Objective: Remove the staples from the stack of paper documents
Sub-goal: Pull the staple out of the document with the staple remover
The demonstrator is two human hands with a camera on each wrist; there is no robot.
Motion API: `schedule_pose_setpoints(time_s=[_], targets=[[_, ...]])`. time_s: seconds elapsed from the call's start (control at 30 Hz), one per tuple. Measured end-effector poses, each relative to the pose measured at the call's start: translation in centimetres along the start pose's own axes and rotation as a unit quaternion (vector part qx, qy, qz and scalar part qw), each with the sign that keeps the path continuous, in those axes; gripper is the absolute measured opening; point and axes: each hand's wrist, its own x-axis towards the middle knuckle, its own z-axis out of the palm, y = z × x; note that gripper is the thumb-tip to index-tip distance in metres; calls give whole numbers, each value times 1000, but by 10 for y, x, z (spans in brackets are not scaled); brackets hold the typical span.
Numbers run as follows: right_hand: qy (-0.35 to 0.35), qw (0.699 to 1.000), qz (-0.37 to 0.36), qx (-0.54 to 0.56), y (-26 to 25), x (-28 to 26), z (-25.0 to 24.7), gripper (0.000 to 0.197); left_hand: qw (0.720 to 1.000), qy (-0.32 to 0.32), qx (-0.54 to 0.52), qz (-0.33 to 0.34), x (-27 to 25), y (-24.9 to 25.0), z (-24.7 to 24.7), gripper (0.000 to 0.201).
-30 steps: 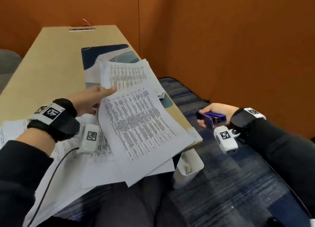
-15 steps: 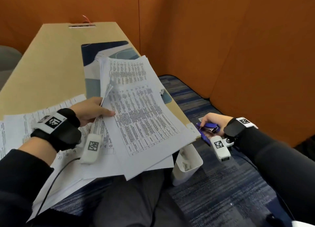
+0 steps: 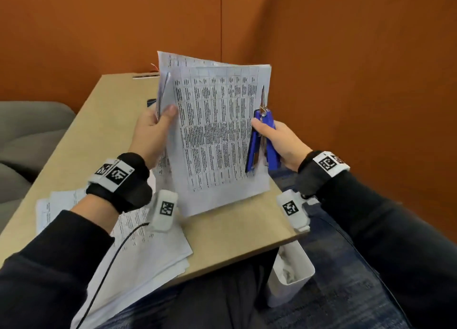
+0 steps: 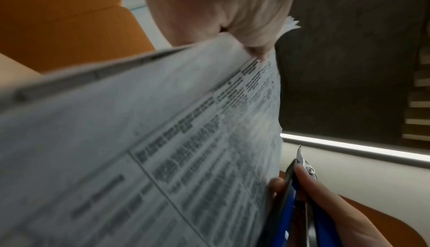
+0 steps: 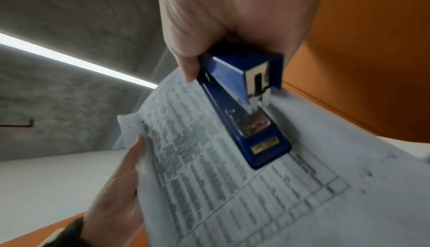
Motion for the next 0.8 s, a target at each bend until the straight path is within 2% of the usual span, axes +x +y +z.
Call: schedule_pose_setpoints(time_s=[0.1, 0.17, 0.23, 0.3, 0.33, 0.43, 0.5, 0.57, 0.63, 0.73, 0.8], targets=[[19, 997, -76, 30, -21, 7, 12, 23, 987, 55, -23, 150, 7, 19, 0, 18], [22, 993, -108, 32, -28, 9, 15, 17, 976, 57, -3, 211, 6, 21, 0, 21], [11, 993, -115, 18, -22, 9, 16, 24, 984, 58, 21, 169, 0, 10, -1, 20], [10, 996, -86, -2, -6, 6, 17, 25, 990, 42, 54, 120, -5, -11, -5, 31], [10, 997, -70, -7, 3, 4, 18, 25, 992, 28, 59, 108, -7, -22, -8, 29], [11, 999, -53, -4, 13, 2, 20, 35, 985, 79, 44, 144, -5, -28, -10, 36], [20, 998, -62, 11, 7, 5, 21, 46, 967, 114, 59, 219, 0, -17, -7, 48], [22, 997, -71, 27, 0, 9, 22, 56, 938, 116, 113, 307, 9, -6, -3, 58], [24, 996, -76, 44, -3, 11, 23, 58, 911, 79, 135, 382, 14, -1, -1, 62], [37, 995, -71, 57, 0, 12, 25, 55, 863, 46, 179, 470, 15, -8, -3, 55], [46, 995, -69, 54, 2, 12, 27, 51, 837, 1, 222, 500, 11, -17, -2, 71]])
